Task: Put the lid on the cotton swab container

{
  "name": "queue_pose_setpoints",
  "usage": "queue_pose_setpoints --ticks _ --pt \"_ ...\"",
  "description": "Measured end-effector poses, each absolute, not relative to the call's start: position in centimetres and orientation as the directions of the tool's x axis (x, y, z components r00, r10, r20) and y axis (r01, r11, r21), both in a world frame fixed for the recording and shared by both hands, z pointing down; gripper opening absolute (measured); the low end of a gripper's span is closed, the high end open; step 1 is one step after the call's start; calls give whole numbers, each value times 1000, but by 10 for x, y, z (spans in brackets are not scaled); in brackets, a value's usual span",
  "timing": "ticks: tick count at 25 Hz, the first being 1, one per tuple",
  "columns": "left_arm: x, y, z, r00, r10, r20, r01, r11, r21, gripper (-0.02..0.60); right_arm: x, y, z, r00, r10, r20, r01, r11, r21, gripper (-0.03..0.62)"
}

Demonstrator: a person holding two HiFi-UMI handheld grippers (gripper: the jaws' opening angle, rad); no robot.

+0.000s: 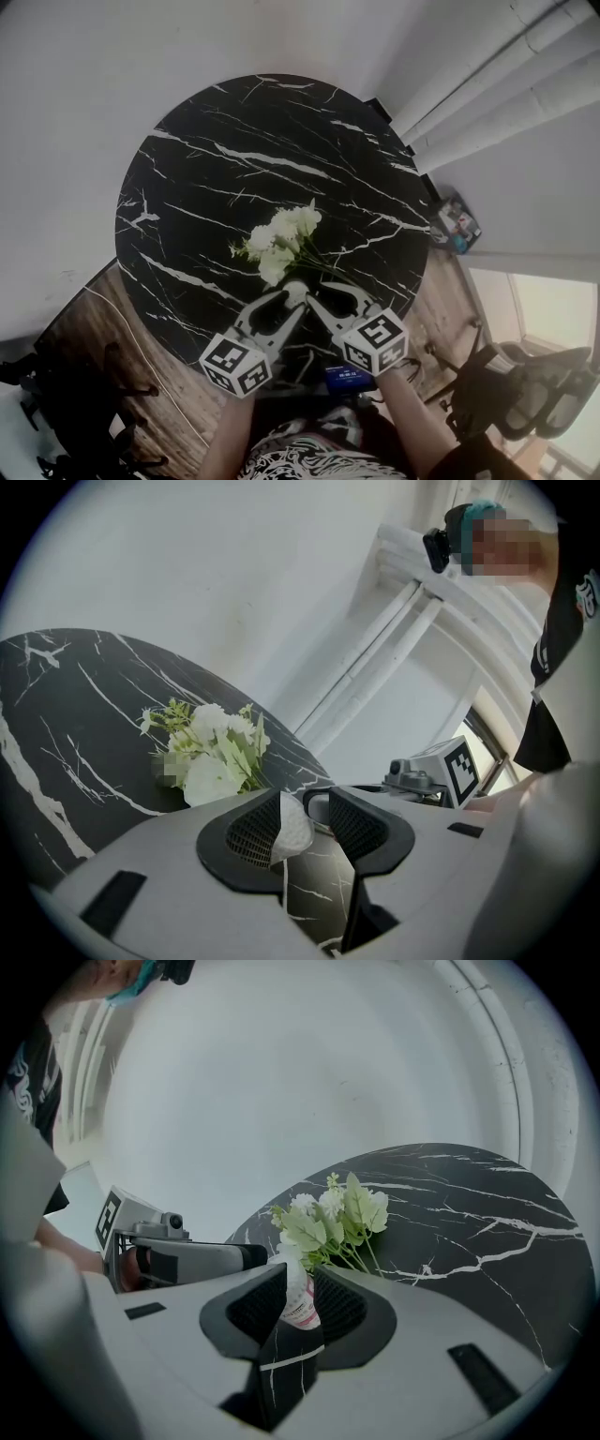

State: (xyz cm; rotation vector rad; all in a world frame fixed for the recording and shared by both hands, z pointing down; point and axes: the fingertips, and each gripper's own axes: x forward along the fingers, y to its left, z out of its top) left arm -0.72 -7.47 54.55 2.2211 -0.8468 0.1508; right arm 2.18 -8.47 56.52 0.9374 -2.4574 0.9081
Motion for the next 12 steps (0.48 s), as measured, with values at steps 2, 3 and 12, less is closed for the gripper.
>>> queue_pose_setpoints --ticks 2,3,12 --pt "-10 -76 546 763 -540 356 -633 -509 583 156 22 -85 565 -713 -465 525 -694 573 -435 55" --pt "-11 -77 545 759 -544 357 -638 -511 576 156 23 -86 563 -706 -475 525 -701 575 -423 54" --pt "-26 -82 532 731 -603 318 -663 -520 538 69 28 -92 538 -672 -579 461 -733 607 -306 26"
